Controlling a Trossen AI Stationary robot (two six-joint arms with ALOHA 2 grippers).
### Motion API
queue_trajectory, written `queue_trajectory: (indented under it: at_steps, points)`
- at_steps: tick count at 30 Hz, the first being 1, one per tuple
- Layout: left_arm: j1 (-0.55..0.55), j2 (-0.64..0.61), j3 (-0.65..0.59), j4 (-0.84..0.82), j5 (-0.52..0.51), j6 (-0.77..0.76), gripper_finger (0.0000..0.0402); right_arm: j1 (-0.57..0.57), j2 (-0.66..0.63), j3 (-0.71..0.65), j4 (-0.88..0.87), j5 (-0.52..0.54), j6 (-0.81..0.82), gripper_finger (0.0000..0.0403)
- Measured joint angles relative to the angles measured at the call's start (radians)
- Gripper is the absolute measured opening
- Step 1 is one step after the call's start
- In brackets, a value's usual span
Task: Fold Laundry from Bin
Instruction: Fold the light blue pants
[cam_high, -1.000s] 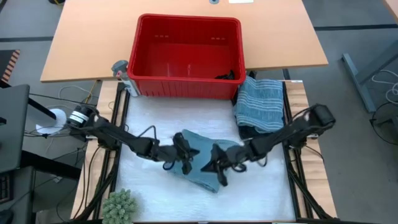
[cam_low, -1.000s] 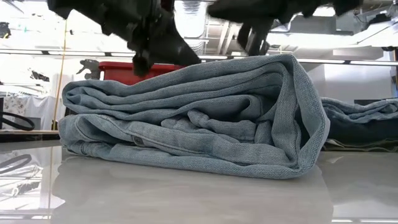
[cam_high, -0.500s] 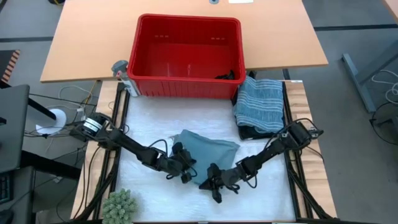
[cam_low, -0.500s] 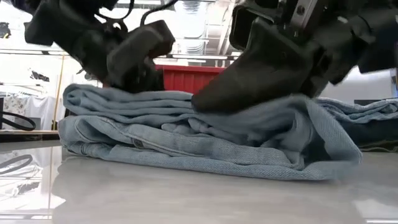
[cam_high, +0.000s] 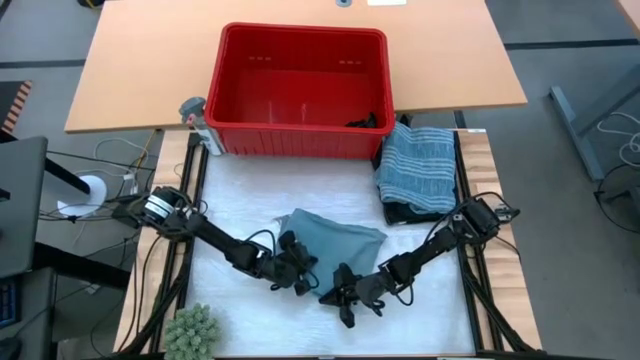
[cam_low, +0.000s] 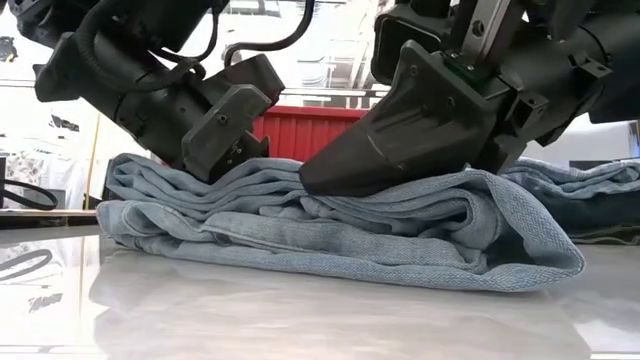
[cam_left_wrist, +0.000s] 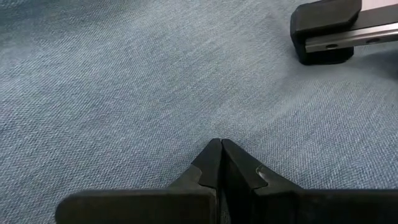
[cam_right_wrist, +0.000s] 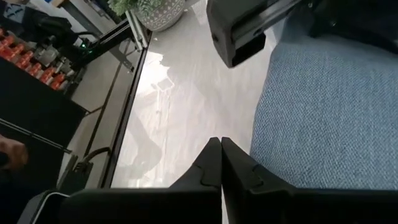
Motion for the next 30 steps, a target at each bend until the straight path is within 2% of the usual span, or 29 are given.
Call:
queue_trajectory:
  at_steps: [4, 10, 14, 18, 21, 24, 30]
  points:
    - [0.004, -0.052, -0.005, 0.006, 0.039, 0.010, 0.0000, -0.007, -0.041, -0.005, -0.001, -0.051, 0.018, 0.0019]
    - [0.007, -0.134, -0.004, -0.044, -0.021, 0.026, 0.0000, -0.022, -0.254, 0.024, -0.173, -0.029, -0.031, 0.0019]
    - [0.013, -0.135, -0.004, -0.069, 0.007, 0.029, 0.0000, -0.009, -0.419, 0.065, -0.357, 0.071, -0.105, 0.0019]
    - [0.013, -0.134, -0.004, -0.070, 0.012, 0.031, 0.0000, 0.056, -0.485, 0.066, -0.581, 0.252, -0.091, 0.0019]
    - [0.013, -0.134, -0.004, -0.071, 0.012, 0.035, 0.0000, 0.113, -0.473, 0.067, -0.723, 0.387, 0.042, 0.0019]
    - [0.013, -0.134, -0.004, -0.070, 0.013, 0.033, 0.0000, 0.163, -0.407, 0.066, -0.736, 0.503, 0.119, 0.0019]
    - [0.014, -0.134, -0.003, -0.071, 0.017, 0.027, 0.0000, 0.182, -0.276, 0.069, -0.535, 0.526, 0.157, 0.0019]
